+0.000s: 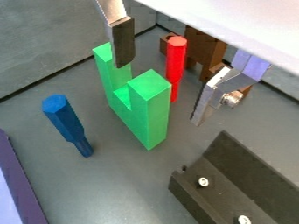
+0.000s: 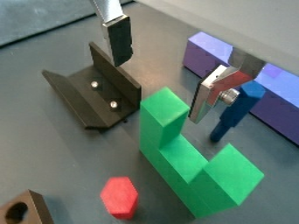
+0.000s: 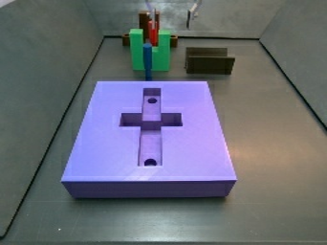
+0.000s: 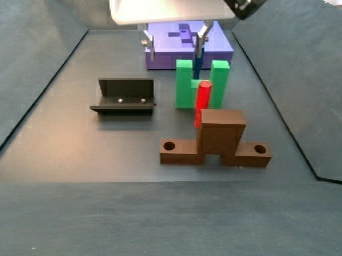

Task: Pick up the green object. Move up. Move to above the board. Insert the green object.
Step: Pick up the green object.

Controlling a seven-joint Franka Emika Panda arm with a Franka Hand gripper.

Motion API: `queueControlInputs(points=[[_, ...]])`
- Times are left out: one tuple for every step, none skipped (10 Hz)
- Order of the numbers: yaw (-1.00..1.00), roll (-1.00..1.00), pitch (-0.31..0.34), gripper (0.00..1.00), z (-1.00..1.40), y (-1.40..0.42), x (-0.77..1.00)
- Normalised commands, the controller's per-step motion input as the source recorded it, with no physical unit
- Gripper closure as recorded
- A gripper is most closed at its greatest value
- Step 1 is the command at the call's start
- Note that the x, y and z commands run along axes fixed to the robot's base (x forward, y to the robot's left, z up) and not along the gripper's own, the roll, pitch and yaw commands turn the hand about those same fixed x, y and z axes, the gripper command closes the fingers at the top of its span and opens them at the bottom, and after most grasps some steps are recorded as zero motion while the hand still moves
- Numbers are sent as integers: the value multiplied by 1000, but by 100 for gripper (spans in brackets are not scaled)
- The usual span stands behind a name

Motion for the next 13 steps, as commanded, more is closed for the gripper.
queueControlInputs(points=[[0,-30,-7,0,-231,77,-123],[0,-13,-1,0,-234,109,-157],[0,-10,-3,0,-226,134,-151],[0,0,0,0,-260,60,0],[-54,0,0,0,-260,0,0],[-146,20,0,0,-223,0,0],[-103,14,0,0,-206,0,0],[-117,21,0,0,-197,0,0],[-140,31,0,0,-177,0,0],[-126,36,0,0,-154,0,-3],[-126,50,0,0,-131,0,0],[-137,94,7,0,-114,0,0],[-149,97,9,0,-129,0,0]])
